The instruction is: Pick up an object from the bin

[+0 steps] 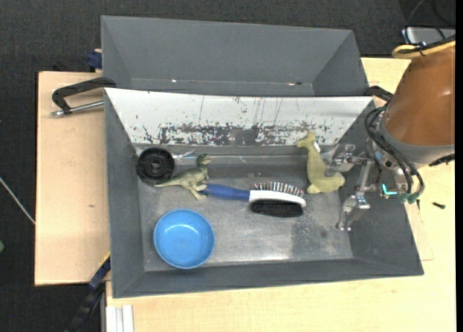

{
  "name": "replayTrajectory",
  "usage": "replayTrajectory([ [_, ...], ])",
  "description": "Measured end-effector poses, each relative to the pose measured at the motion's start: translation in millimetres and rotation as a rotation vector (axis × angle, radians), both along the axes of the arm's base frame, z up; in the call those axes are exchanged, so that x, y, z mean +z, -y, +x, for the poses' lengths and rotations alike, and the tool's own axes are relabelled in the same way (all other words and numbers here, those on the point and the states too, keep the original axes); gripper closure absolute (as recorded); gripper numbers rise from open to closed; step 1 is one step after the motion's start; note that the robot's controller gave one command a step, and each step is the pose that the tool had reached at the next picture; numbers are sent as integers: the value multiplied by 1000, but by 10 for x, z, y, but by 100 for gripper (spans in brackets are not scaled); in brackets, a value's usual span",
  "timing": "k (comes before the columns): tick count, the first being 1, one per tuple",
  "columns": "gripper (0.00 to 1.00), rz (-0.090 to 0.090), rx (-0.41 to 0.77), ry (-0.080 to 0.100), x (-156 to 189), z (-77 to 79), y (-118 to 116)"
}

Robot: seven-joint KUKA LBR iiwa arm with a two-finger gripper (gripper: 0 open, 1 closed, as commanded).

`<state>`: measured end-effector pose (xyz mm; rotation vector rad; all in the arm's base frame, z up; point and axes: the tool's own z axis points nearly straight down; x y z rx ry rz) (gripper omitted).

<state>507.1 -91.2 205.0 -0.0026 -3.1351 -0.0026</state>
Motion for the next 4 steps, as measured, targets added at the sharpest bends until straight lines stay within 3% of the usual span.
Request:
replayTrajectory([
  [1, 0, 1, -129, 1, -1206, 389, -164],
  [2, 0, 0, 228, 13, -1166, 534, -565],
  [3, 100, -1, 227, 15, -1156, 542, -553],
  [4, 100, -3, 169, 22, 153, 704, -455],
])
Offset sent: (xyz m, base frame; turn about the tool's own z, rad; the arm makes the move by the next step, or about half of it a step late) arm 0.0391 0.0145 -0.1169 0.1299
